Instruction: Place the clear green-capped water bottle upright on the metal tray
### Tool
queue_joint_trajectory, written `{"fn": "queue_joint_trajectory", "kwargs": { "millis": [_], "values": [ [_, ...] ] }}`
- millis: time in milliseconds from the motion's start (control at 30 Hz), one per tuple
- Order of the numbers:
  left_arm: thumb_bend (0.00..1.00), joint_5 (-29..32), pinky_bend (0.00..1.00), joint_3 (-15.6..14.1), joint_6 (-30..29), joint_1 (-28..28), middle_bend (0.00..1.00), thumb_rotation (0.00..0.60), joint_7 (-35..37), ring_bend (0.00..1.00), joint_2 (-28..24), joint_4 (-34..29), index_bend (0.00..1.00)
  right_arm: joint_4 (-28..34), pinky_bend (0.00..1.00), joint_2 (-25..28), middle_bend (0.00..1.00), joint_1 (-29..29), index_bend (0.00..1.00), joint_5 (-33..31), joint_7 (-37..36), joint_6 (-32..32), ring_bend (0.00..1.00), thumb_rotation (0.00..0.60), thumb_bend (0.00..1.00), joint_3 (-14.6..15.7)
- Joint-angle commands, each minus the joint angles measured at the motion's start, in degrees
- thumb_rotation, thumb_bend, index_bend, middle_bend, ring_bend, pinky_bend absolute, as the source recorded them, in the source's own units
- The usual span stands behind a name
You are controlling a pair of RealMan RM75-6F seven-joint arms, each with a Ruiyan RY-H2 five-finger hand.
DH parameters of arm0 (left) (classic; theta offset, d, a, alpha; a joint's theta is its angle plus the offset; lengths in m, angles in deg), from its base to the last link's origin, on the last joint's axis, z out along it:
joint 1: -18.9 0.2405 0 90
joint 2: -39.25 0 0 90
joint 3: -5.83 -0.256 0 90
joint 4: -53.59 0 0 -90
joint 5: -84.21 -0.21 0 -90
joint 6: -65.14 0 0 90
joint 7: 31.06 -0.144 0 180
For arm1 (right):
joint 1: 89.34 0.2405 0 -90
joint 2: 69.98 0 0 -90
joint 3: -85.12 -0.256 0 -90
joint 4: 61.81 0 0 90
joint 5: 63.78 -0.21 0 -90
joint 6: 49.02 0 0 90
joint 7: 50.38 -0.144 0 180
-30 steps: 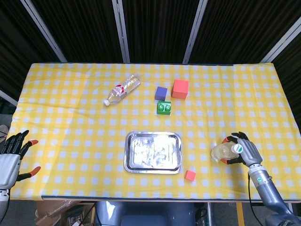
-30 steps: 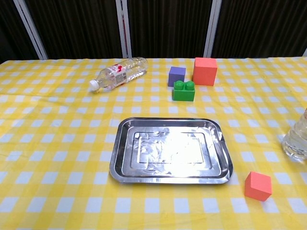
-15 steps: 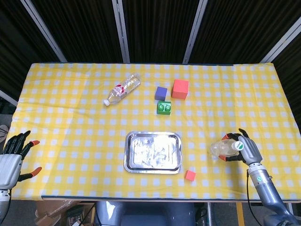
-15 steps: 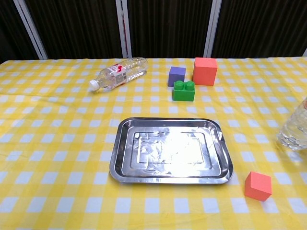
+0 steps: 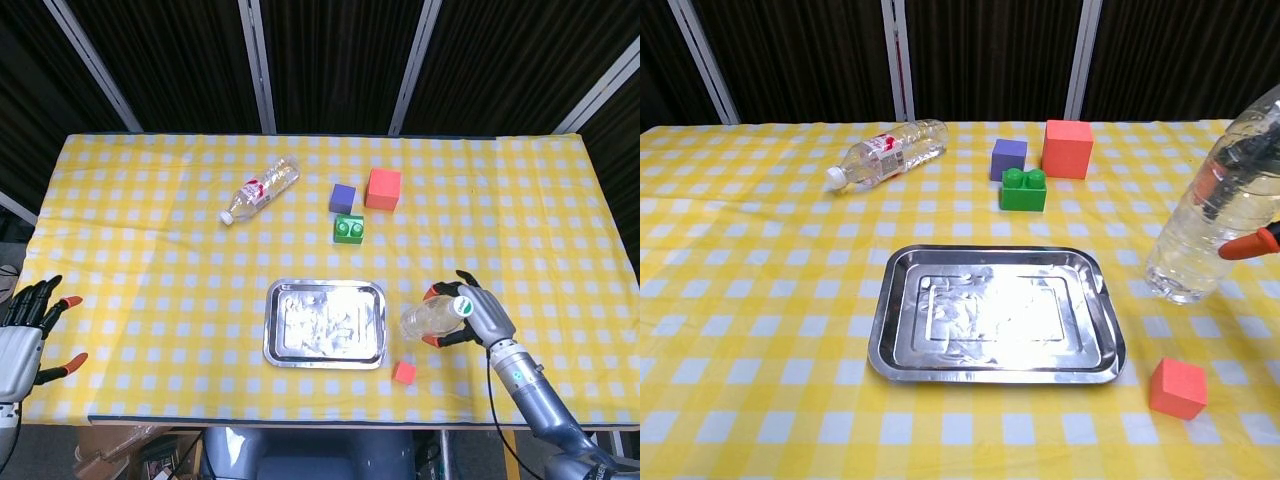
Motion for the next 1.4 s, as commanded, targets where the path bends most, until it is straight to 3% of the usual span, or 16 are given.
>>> {"fn": "queue_joint_trajectory", "kwargs": {
  "millis": [33,233,500,633,900,1000,1100,1200,1400],
  "values": [
    [0.19,-0.77,0.0,0.64,-1.96,0.34,0.0,0.6,1.23,0.0,0.48,0.52,0.23,3.28,0.0,-0.07,0.57,3.22,0.72,-3.31,5.06,2.22,0.31,0.6,0.18,-0.27],
    [0.18,-3.21,0.0,1.2,-6.8,1.46,0.0,0.6,5.24,0.0,1.2,0.55,0.24,3.62,0.0,-2.86,0.57,6.15,0.72,-7.8,10.99,2.72,0.31,0.6,0.18,1.3],
    [0.19,-1.52,0.0,1.62,-6.45,1.84,0.0,0.6,4.65,0.0,0.47,-0.11,0.24,5.67,0.0,-2.89,0.57,9.33,0.72,-12.42,15.84,2.15,0.31,0.6,0.18,1.14],
    [0.18,-1.39,0.0,1.4,-5.7,1.68,0.0,0.6,4.51,0.0,0.43,-0.15,0.24,11.34,0.0,1.24,0.57,11.79,0.72,-15.07,18.55,0.91,0.31,0.6,0.18,-1.68],
    [0.18,-0.59,0.0,1.53,-4.94,1.6,0.0,0.6,4.43,0.0,0.15,-0.22,0.24,23.27,0.0,13.2,0.57,18.56,0.72,-27.18,23.24,-3.86,0.31,0.6,0.18,-10.23],
    [0.18,-0.08,0.0,1.65,-4.66,1.61,0.0,0.6,4.35,0.0,0.06,-0.28,0.24,25.85,0.0,16.95,0.57,20.32,0.72,-31.63,23.7,-4.67,0.31,0.6,0.18,-11.97],
    [0.19,-0.05,0.0,1.62,-4.51,1.6,0.0,0.6,4.56,0.0,-0.03,-0.33,0.24,26.1,0.0,19.07,0.57,21.41,0.72,-33.43,24.72,-3.25,0.31,0.6,0.18,-11.23],
    [0.19,0.04,0.0,1.48,-4.21,1.61,0.0,0.6,4.29,0.0,-0.21,-0.53,0.24,26.1,0.0,19.14,0.57,21.48,0.72,-32.72,27.73,-3.27,0.31,0.6,0.18,-8.01],
    [0.19,-0.04,0.0,1.5,-4.36,1.72,0.0,0.6,3.95,0.0,-0.27,-0.74,0.24,22.52,0.0,12.51,0.57,18.59,0.72,-28.57,26.24,-1.53,0.31,0.6,0.18,-1.16]
  ]
}}
